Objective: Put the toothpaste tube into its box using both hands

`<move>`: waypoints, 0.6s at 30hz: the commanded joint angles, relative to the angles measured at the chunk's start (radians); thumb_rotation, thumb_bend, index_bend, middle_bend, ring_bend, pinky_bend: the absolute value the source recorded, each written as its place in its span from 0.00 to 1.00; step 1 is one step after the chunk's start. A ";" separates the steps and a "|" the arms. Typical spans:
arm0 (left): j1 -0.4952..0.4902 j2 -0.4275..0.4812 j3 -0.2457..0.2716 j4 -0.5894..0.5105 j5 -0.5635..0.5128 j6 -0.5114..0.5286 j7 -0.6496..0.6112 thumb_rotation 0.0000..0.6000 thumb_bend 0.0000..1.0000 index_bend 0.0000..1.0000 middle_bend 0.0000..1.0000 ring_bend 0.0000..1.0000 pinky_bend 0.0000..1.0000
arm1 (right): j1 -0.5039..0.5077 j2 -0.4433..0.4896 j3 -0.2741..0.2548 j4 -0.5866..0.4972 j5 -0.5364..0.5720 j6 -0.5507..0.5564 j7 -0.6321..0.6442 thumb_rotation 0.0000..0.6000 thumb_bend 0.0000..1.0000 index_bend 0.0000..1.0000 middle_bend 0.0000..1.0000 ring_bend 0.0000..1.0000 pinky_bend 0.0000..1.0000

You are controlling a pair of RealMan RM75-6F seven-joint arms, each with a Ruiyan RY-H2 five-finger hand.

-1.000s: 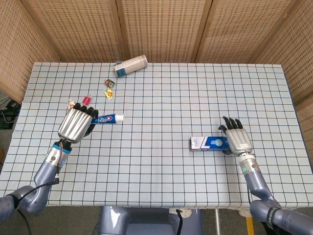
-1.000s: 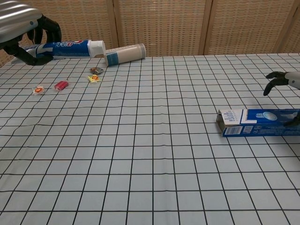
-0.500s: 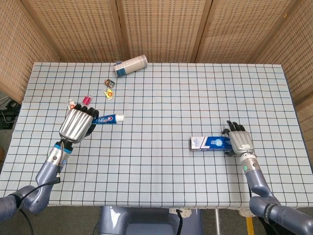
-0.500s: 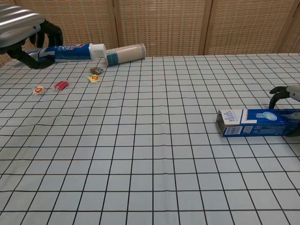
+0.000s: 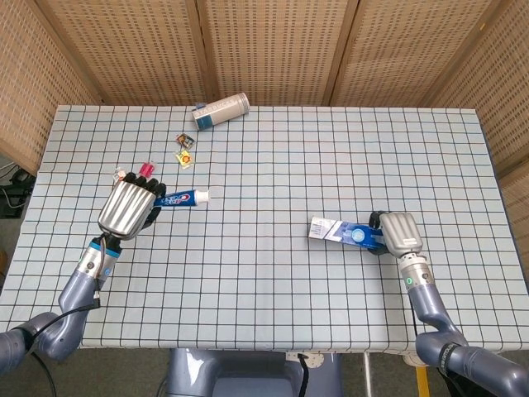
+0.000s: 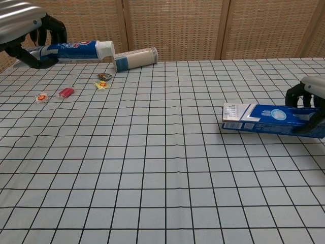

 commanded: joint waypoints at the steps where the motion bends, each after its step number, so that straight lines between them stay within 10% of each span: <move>1: -0.002 0.006 -0.004 -0.009 0.000 -0.003 0.000 1.00 0.58 0.84 0.53 0.51 0.44 | 0.012 0.038 0.019 -0.082 0.011 -0.005 -0.015 1.00 0.25 0.77 0.57 0.60 0.68; 18: -0.068 0.111 -0.031 -0.129 -0.037 -0.134 0.024 1.00 0.58 0.84 0.53 0.51 0.44 | 0.131 0.163 0.137 -0.432 0.170 -0.007 -0.235 1.00 0.25 0.76 0.56 0.60 0.68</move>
